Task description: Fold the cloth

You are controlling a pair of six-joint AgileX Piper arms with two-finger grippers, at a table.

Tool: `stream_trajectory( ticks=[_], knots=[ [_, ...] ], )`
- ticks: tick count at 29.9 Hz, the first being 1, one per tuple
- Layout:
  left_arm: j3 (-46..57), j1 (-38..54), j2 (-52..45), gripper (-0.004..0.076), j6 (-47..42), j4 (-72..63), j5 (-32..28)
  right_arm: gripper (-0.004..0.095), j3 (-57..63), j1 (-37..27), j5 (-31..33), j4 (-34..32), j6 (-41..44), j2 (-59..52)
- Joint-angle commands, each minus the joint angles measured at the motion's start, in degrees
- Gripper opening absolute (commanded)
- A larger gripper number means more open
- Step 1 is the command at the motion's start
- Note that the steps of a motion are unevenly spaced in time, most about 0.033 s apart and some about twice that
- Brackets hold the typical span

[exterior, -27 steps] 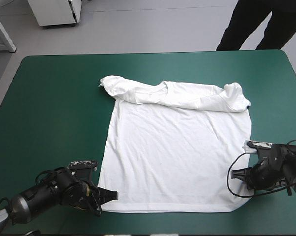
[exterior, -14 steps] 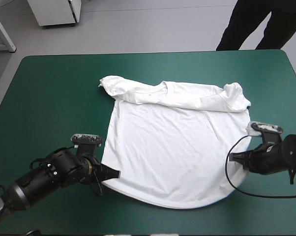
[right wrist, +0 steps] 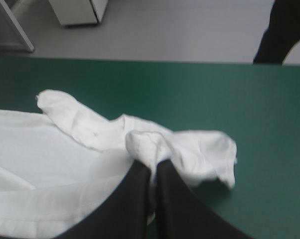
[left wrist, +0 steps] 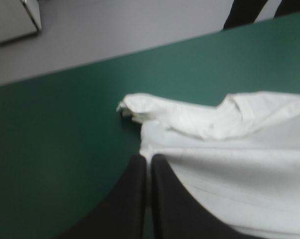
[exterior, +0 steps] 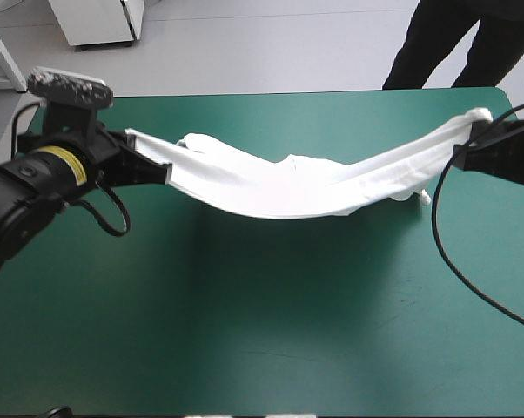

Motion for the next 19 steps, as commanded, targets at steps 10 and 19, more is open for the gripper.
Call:
stream_trajectory(
  ticks=[10,19],
  knots=[
    [-50.9,0.0,17.6,-0.0022,19.9,1.7,1.3,-0.0012,-34.2,0.0,-2.5,7.1,-3.6,11.0],
    [-63.2,0.0,19.2,-0.0022,26.8,-17.0,-12.8,-0.0012,-53.2,0.0,-7.2,9.5,-6.7,15.8]
  ],
)
